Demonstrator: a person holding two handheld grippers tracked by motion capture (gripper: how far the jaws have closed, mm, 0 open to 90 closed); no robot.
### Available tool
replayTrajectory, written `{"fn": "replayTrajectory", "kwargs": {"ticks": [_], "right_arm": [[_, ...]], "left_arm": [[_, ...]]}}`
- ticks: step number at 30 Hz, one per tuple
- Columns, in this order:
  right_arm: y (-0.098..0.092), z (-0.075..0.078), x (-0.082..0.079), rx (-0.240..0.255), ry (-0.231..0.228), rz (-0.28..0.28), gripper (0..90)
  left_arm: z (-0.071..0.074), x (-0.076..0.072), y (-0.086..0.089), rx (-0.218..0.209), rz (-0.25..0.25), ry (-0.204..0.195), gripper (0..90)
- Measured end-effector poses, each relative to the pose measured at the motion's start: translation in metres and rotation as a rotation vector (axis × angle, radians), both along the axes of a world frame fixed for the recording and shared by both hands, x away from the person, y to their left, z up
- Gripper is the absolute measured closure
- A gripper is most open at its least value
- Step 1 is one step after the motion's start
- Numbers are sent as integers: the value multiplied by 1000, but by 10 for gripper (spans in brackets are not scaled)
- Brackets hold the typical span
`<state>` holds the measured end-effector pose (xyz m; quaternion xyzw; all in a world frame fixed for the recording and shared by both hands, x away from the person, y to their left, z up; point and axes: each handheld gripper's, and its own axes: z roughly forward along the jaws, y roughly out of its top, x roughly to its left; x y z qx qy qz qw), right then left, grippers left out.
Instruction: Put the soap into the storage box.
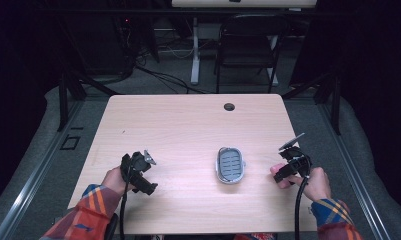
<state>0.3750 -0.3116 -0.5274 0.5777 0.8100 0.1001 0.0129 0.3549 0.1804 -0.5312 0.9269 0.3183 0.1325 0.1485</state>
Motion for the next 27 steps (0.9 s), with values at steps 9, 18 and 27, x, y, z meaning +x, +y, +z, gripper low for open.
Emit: {"fn": "replayTrajectory", "kwargs": {"ticks": [9,18,27], "right_arm": [[5,10,2,-9,10,42,366],[17,15,5,-6,-8,62,366],[36,25,8,-10,-28,108,367]], "left_arm": [[0,0,1,2,4,-8,1],[0,0,2,4,5,-3,1],[3,-2,3,-6,2,-32,1]]}}
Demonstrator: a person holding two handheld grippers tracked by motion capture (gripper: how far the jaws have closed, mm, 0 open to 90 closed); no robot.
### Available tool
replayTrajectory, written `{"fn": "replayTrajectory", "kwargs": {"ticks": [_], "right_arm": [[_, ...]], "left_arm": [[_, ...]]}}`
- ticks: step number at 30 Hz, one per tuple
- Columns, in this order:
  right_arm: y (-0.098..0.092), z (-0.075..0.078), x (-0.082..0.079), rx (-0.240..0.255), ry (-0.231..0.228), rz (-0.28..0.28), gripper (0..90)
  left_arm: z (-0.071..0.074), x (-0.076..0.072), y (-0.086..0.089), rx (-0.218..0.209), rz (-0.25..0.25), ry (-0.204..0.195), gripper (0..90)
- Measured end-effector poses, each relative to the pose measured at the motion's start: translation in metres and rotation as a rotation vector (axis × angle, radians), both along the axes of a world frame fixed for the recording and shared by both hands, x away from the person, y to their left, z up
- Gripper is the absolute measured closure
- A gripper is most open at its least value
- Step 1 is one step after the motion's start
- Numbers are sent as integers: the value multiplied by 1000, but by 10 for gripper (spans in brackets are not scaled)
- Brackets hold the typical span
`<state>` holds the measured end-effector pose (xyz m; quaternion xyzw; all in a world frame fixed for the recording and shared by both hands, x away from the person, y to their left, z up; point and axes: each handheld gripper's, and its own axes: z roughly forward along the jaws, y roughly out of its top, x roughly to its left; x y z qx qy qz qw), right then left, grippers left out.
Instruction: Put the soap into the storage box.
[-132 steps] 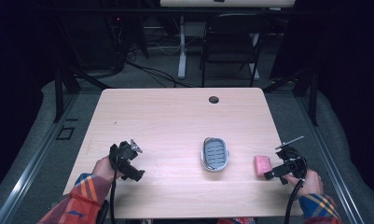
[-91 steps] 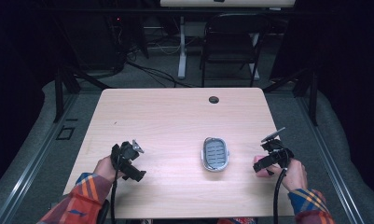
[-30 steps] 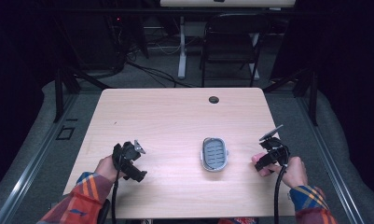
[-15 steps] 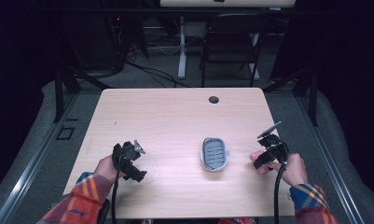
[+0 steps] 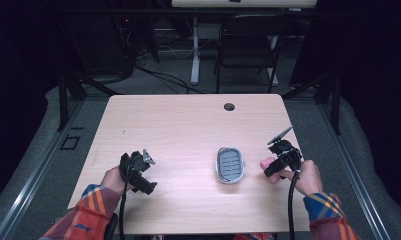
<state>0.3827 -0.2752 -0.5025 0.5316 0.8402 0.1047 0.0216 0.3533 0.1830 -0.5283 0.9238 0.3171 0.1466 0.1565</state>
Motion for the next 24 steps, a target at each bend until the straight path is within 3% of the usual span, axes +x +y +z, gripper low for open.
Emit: {"fn": "replayTrajectory", "kwargs": {"ticks": [3,6,10,13,14,15,24], "right_arm": [[5,1,1,2,-5,3,367],[11,6,3,15,-38,-1,367],[15,12,5,0,-31,36,367],[20,12,5,11,-46,17,367],[20,14,6,-2,-36,41,367],[22,13,6,9,-46,20,367],[32,26,11,-5,-67,46,367]], "left_arm": [[0,0,1,-4,-2,0,1],[0,0,1,-5,-5,-4,1],[1,0,1,-3,-6,-6,1],[1,0,1,-2,-7,-6,1],[1,0,1,-2,-9,-6,1],[1,0,0,-2,-9,-6,1],[1,0,0,-12,-8,-7,0]]}}
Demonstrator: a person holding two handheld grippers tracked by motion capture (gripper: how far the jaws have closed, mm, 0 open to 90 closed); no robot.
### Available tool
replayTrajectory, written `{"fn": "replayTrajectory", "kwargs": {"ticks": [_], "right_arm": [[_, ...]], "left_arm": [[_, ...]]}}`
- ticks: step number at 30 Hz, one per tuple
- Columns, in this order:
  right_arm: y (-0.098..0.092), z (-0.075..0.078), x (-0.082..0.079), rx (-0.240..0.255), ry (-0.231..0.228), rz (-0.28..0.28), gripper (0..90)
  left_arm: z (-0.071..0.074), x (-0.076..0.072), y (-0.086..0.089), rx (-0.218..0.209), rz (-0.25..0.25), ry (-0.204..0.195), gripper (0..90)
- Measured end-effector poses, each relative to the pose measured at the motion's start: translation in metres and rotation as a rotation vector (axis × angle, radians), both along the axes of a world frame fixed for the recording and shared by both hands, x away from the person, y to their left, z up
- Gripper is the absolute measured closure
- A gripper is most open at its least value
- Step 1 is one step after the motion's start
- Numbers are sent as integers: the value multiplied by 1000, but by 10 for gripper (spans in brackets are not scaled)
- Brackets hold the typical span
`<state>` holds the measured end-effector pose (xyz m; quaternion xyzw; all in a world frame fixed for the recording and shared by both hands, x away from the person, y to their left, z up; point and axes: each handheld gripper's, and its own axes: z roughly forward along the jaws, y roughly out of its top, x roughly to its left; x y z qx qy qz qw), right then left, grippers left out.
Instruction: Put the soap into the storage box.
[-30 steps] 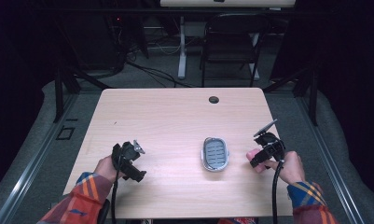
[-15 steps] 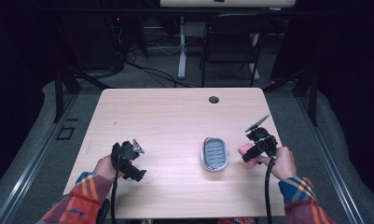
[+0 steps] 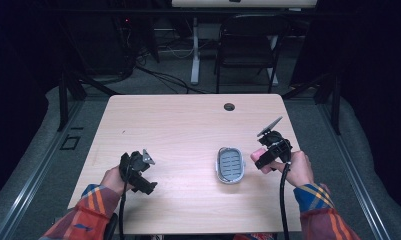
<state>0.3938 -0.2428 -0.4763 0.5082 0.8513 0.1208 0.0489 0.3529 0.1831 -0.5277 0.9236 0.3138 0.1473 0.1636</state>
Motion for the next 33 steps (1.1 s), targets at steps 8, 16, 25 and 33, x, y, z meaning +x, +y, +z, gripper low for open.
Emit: {"fn": "replayTrajectory", "kwargs": {"ticks": [8,16,25,33], "right_arm": [[9,10,4,-30,5,29,368],[27,14,11,-57,11,65,368],[44,11,17,-79,30,94,368],[59,8,23,-101,53,127,368]], "left_arm": [[0,0,0,0,0,2,0],[0,0,0,0,0,3,0],[0,0,0,-1,-1,3,0],[0,0,0,0,-2,4,0]]}}
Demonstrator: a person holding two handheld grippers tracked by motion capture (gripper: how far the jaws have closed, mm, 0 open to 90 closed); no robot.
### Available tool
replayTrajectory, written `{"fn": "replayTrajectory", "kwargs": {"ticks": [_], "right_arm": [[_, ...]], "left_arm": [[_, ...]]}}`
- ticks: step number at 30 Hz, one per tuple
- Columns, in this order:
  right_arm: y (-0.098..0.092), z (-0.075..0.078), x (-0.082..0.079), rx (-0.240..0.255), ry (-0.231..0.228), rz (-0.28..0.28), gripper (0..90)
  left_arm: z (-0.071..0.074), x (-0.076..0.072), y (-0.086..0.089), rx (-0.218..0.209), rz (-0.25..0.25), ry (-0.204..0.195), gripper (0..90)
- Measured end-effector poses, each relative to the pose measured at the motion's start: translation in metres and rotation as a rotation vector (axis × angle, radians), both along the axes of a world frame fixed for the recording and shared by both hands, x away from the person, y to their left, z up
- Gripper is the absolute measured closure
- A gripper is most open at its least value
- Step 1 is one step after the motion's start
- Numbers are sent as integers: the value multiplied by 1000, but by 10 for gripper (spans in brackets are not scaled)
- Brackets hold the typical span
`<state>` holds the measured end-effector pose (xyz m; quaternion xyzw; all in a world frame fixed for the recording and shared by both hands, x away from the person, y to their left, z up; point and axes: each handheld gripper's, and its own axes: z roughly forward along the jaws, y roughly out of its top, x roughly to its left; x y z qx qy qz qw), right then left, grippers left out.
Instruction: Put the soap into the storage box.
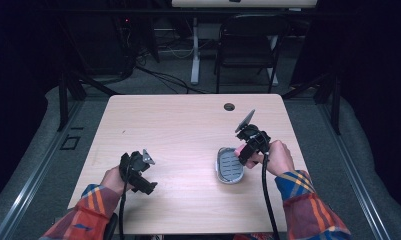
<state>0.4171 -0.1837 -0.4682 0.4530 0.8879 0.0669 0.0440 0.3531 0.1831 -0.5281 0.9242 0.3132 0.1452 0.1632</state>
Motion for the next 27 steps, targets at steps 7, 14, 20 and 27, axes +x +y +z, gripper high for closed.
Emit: {"fn": "replayTrajectory", "kwargs": {"ticks": [7,14,20,27], "right_arm": [[11,-7,5,1,-1,-6,368],[19,-7,9,-25,22,12,368],[27,-9,12,-35,25,8,368],[35,-14,14,-49,31,-2,368]], "left_arm": [[0,0,0,-1,-1,0,0],[0,0,0,1,-4,1,0],[0,0,0,3,-5,1,0],[0,0,0,4,-5,4,0]]}}
